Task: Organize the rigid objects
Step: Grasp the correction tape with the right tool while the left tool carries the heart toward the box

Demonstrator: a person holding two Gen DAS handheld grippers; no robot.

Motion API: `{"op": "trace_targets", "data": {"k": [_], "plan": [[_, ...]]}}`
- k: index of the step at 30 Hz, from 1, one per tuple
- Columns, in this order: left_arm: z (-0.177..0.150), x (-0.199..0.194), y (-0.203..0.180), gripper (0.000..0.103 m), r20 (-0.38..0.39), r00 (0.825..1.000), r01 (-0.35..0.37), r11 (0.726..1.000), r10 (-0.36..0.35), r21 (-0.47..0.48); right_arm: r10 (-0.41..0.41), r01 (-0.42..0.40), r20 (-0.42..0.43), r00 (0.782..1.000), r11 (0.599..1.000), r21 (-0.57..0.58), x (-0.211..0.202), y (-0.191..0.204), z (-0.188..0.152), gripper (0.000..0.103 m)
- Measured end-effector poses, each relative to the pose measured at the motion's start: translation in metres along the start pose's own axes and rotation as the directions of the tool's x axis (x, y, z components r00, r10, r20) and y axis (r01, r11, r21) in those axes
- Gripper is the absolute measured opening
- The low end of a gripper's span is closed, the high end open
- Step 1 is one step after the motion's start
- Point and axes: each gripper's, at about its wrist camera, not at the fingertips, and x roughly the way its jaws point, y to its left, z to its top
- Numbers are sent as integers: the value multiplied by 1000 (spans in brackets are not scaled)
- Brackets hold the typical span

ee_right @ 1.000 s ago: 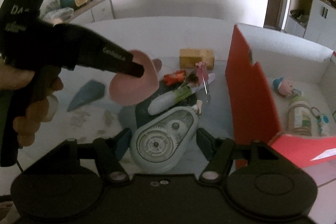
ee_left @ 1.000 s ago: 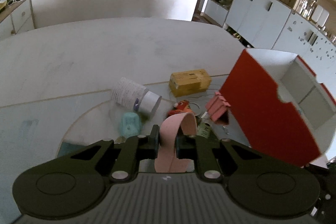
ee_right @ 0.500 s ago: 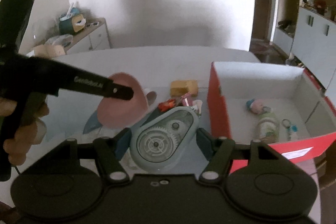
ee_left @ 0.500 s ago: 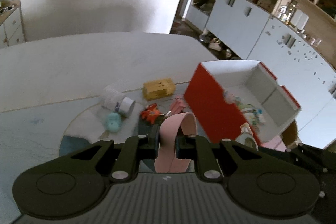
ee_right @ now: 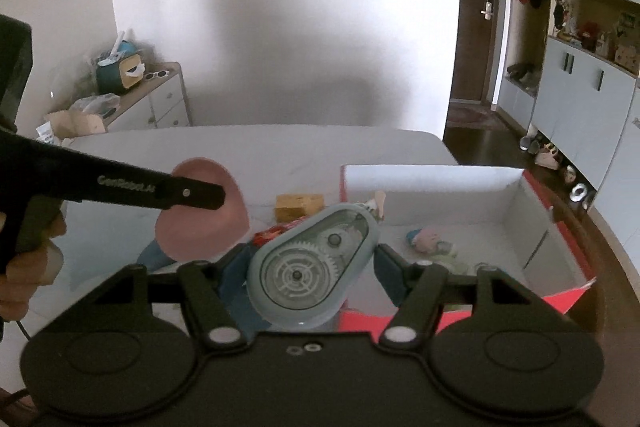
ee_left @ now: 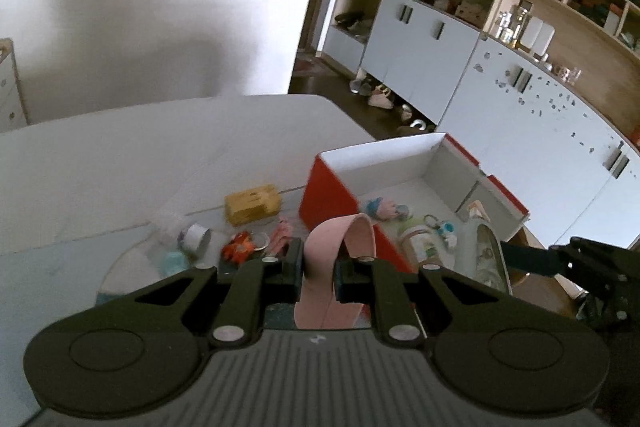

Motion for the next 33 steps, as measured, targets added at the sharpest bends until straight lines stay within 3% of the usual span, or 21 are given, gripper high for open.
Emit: {"op": "trace_targets", "data": {"k": [10,18,26,33], "plan": [[11,34,-58,14,-30,999,13,1000,-13,20,26,-26,-19,999,999,-22,4,-63,1,67],[19,76,-98,14,-65,998,-19,1000,20,14,52,-54,-42,998,998,-36,16,-115,-2,67],[25,122,-125,14,-116,991,-72,997,73,14,65,-71,-90,994,996,-60,39,-163,-8,67],[30,169,-140,14,-167,971,-160,982,174,96,88,-109,-146,985,984,-140,72,-181,-9,67]]}}
